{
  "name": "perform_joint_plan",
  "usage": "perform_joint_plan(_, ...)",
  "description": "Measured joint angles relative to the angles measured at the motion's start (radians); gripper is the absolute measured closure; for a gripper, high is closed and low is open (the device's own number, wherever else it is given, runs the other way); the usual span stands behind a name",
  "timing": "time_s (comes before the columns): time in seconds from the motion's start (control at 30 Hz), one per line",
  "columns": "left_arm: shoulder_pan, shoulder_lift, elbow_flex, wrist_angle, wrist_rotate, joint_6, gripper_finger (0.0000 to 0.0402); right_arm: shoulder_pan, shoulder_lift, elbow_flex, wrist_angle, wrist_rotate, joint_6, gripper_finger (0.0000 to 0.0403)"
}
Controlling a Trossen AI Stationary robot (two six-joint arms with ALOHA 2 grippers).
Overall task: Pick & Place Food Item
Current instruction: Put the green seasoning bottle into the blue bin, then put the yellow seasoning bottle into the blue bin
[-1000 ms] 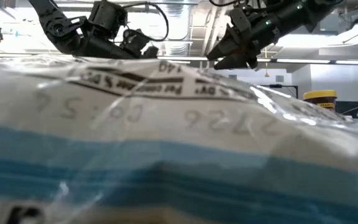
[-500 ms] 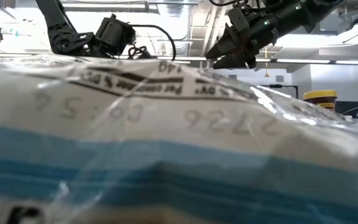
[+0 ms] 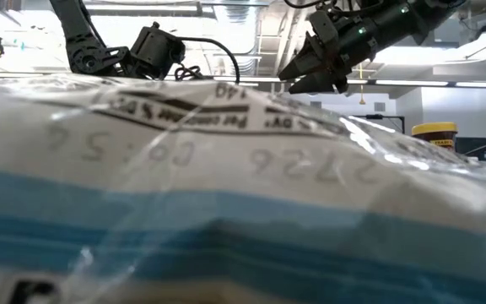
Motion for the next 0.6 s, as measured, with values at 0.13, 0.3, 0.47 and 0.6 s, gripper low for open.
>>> perform_joint_plan(0.13, 0.000, 0.000, 0.000, 0.000, 0.000, 0.000, 0.0148, 0.000, 0.000, 0.000, 0.000, 0.000, 0.000, 0.0138)
perform_joint_plan(0.3, 0.000, -0.008, 0.000, 0.013, 0.000, 0.000, 0.0139, 0.000, 0.000, 0.000, 0.000, 0.000, 0.000, 0.0138)
perform_joint_plan(0.47, 0.000, -0.071, 0.000, -0.016, 0.005, 0.000, 0.0126, 0.000, 0.000, 0.000, 0.000, 0.000, -0.005, 0.0138)
perform_joint_plan(0.6, 0.000, -0.161, 0.000, -0.078, 0.045, -0.003, 0.0113, -0.007, -0.001, 0.000, 0.000, -0.005, -0.013, 0.0138)
